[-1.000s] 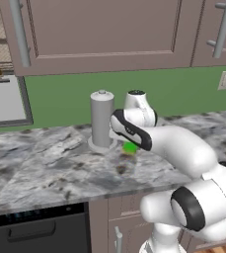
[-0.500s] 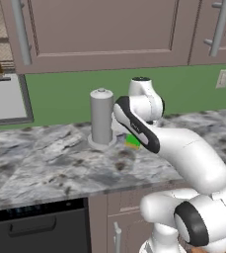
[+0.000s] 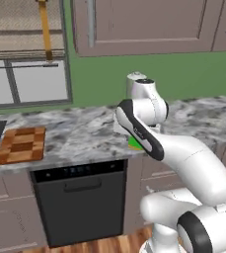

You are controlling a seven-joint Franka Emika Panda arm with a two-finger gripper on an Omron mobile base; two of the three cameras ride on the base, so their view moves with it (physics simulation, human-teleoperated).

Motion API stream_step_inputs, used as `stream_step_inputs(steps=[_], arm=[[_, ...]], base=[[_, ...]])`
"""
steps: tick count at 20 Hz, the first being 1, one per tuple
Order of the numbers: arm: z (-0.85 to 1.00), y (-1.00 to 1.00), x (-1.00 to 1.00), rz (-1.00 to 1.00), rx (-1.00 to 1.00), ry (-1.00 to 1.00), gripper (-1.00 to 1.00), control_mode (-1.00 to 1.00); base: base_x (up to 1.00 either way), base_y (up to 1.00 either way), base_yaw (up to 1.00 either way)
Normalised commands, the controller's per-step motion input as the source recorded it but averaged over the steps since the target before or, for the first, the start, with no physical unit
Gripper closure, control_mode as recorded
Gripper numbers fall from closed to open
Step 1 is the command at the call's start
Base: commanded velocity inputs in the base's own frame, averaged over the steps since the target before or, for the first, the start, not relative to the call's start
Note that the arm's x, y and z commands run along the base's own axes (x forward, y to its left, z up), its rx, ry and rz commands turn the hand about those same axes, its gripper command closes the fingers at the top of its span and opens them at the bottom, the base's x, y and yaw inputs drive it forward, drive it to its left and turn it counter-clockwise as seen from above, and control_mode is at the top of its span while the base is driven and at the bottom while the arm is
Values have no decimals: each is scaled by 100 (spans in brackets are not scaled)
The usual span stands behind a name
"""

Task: Pick up the sponge from the counter and clean the cutting board by briefly scrubbing or pressing down on the cutting board. Once finished, release the sponge.

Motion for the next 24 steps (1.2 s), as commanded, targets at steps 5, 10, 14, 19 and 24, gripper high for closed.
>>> stream_step_inputs(steps=[5,10,14,19,24], arm=[[0,0,0,0,0,0,100,100],[0,0,0,0,0,0,100,100],[0,0,0,0,0,0,100,100],[0,0,0,0,0,0,100,100],[0,0,0,0,0,0,100,100]], base=[[-3,100,0],[10,100,0],[51,95,-1],[74,50,-2],[61,8,0]])
